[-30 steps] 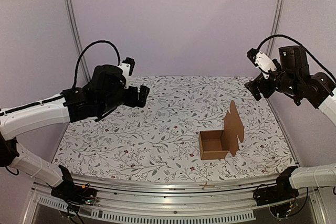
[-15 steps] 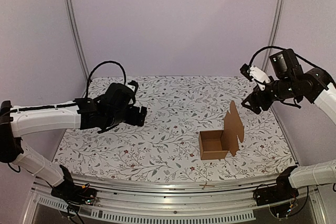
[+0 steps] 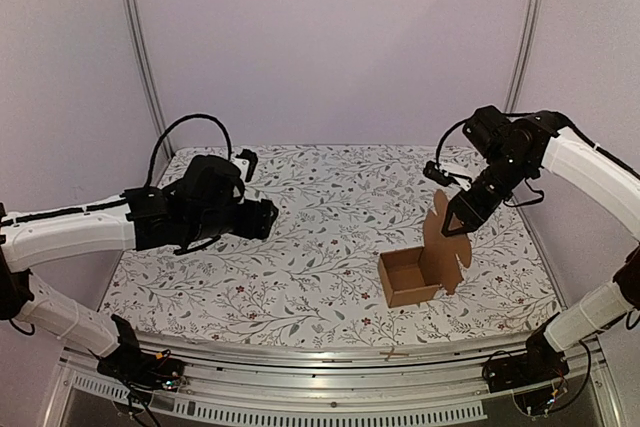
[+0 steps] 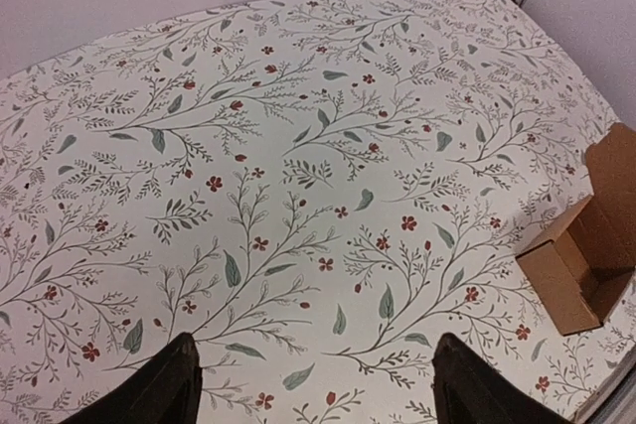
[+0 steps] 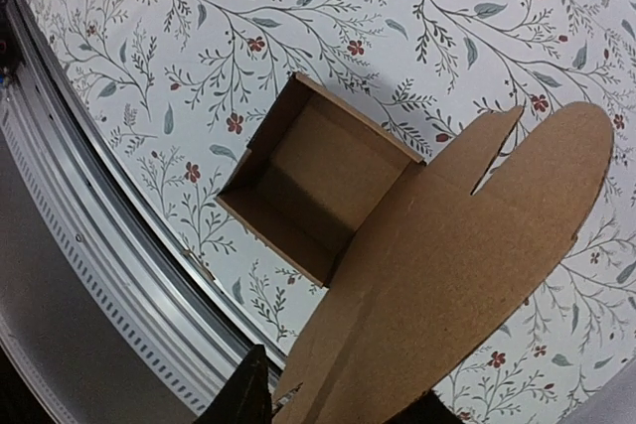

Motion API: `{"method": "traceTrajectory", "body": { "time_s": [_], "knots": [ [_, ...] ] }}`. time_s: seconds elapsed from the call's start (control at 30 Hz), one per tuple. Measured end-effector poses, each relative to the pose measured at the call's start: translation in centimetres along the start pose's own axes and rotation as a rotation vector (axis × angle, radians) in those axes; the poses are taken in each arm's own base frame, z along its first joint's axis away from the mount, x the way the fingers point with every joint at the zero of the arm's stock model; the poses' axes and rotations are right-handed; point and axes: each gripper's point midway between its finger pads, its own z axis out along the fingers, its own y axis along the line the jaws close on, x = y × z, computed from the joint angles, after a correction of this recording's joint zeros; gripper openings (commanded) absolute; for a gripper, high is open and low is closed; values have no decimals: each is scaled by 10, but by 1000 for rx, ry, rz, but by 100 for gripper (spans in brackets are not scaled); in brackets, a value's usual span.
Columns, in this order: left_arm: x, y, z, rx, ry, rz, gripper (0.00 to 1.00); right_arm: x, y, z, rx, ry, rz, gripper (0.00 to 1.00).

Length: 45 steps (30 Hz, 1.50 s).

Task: Fold the paper box

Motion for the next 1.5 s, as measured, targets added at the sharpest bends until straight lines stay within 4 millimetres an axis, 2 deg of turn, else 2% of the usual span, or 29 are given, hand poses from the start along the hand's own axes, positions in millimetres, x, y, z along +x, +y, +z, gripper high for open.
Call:
{"method": "traceTrajectory", "body": {
  "time_s": [0.1,0.2,0.33,0.5,0.67,0.8,0.93,1.1,1.3,1.5],
  "knots": [
    [2,-4,-2,14,3,3,79,-8,3,-6,-16,-9,-3,7],
    [7,-9,-3,33,14,10,78,-17,6,-8,-24,-5,-23,0],
    [15,-20,-4,89,7,52,82,-27,12,0,-48,14,-64,0],
    [23,-51,-5,257,-58,162,91,-37,27,7,-92,20,-148,0],
    [3,-91,0,401,-143,260,90,-47,45,10,-190,17,-257,0],
    [-15,-126,16,488,-177,342,85,-64,55,9,-255,-16,-351,0],
    [-14,-142,27,530,-174,382,81,-78,63,5,-277,-53,-418,0],
    [-11,-146,29,552,-174,411,72,-79,70,9,-303,-49,-452,0],
    [-14,-150,28,567,-197,443,45,-79,70,18,-317,-26,-437,0],
    [-7,-147,38,548,-169,433,33,-77,65,33,-317,27,-354,0]
  ]
}}
